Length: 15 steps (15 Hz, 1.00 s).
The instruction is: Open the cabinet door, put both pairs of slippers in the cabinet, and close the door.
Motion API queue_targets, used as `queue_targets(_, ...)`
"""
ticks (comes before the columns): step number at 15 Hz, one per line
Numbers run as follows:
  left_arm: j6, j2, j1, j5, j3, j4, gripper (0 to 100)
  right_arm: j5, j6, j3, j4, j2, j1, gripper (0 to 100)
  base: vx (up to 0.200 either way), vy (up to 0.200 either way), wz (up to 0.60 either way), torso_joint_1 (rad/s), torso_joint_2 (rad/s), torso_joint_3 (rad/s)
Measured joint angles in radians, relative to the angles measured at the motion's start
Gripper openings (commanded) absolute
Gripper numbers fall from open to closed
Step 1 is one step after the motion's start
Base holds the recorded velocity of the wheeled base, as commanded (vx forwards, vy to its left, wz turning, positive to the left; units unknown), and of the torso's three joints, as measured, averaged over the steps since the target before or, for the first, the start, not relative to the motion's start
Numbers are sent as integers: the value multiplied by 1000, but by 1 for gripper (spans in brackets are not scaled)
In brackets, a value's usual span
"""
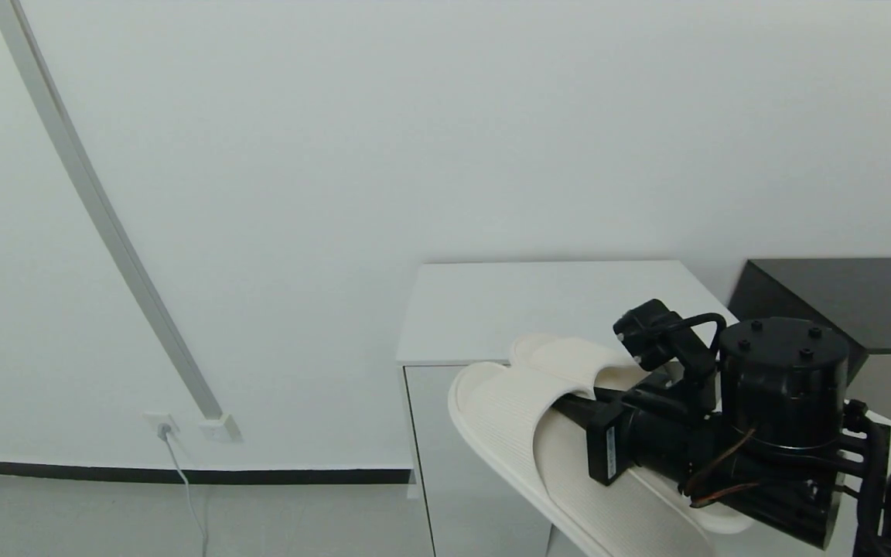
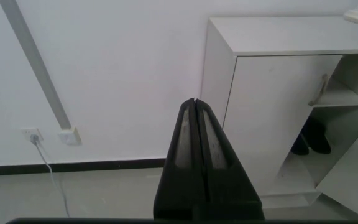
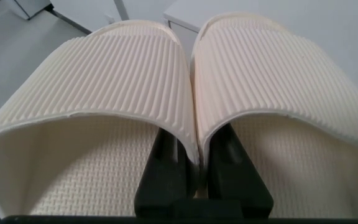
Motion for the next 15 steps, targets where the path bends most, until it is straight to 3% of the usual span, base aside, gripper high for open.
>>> queue_targets(9,2,0,0,4,0,0,0,-7,1,4,-5,23,6,0,0,0,0,0,0,0)
queue_targets(15,3,0,-1,4,1,0,0,-5,-1,8,-7,35,3,0,0,-200,0,4,4,3)
